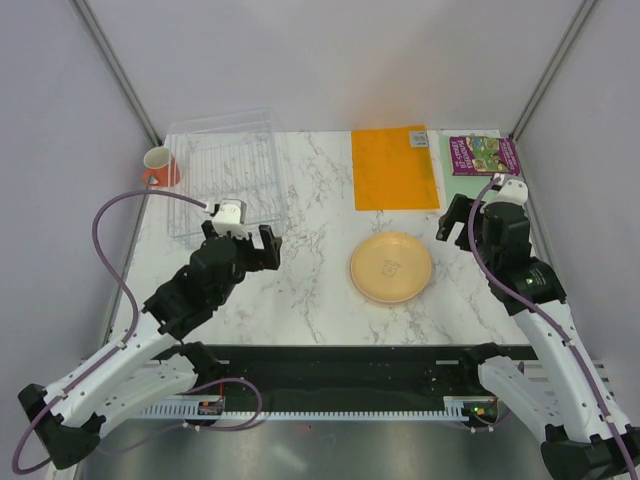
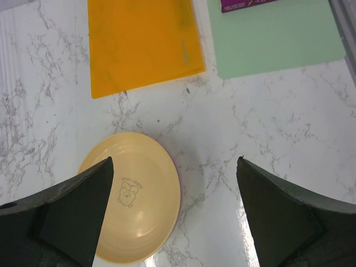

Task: Unload the plates from the dish rack

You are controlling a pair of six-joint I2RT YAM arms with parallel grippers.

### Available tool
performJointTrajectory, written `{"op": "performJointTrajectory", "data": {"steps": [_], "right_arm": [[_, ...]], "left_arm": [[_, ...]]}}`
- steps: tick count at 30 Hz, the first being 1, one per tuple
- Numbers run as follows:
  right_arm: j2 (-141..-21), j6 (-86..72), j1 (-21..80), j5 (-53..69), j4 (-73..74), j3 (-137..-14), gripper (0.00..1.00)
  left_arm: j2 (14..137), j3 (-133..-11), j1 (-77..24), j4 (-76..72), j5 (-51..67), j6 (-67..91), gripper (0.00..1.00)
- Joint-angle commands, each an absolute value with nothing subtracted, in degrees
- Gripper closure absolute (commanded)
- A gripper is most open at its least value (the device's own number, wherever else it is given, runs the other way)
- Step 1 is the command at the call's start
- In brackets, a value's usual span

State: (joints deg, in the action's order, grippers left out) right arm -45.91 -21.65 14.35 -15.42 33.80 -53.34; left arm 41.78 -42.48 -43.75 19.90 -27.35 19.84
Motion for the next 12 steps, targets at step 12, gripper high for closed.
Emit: {"op": "performJointTrajectory", "data": {"steps": [12], "right_arm": [[-48.77, -12.13, 14.24, -15.12, 24.09, -55.54, 0.02]], "left_arm": [[29.19, -43.42, -43.68, 13.62, -36.3, 6.33, 0.0]]}}
